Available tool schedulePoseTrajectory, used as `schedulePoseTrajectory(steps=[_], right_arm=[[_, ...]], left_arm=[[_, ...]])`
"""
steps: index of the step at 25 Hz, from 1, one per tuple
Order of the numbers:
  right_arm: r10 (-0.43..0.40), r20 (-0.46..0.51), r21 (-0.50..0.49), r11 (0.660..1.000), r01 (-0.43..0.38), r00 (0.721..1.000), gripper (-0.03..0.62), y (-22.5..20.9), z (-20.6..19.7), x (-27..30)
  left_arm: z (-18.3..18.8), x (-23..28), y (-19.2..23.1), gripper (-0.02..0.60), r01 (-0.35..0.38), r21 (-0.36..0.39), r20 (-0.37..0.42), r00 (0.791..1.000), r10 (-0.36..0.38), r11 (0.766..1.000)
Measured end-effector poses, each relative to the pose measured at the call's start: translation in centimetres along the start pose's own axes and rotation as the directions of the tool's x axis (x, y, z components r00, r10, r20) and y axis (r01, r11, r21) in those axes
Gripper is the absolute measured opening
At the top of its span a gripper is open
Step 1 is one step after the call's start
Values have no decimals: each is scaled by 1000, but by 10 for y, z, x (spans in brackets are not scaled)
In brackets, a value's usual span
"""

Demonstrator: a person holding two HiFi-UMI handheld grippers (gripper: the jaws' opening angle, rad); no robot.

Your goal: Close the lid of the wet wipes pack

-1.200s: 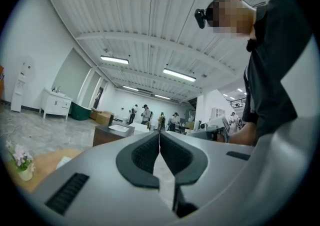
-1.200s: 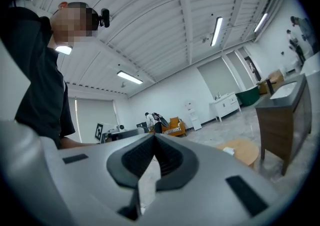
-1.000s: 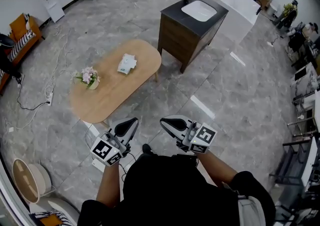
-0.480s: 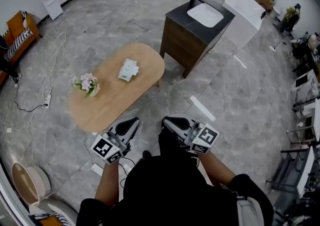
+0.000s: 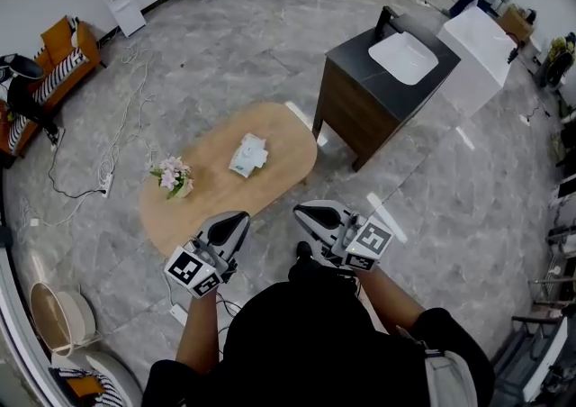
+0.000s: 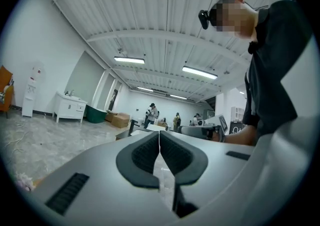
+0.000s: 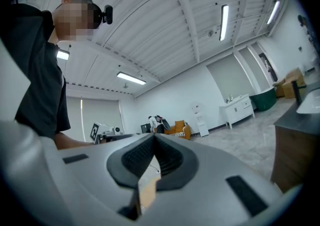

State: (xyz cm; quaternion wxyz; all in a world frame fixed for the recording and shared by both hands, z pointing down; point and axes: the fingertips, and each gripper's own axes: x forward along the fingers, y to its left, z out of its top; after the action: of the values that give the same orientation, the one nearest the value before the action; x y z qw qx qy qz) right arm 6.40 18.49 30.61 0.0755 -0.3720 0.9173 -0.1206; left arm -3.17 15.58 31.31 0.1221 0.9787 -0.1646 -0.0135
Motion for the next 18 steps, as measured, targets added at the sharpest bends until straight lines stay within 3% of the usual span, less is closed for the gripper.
schedulePoseTrajectory(steps=[9, 18], right_arm=[[80, -5, 42, 996, -80, 997, 9, -101, 19, 2], [133, -30, 130, 983, -128, 991, 9, -165, 9, 50]], left_arm=[[1, 78, 43, 17, -100, -13, -3, 995, 100, 995], [-17, 91, 102, 17, -202, -69, -19, 979, 202, 977]])
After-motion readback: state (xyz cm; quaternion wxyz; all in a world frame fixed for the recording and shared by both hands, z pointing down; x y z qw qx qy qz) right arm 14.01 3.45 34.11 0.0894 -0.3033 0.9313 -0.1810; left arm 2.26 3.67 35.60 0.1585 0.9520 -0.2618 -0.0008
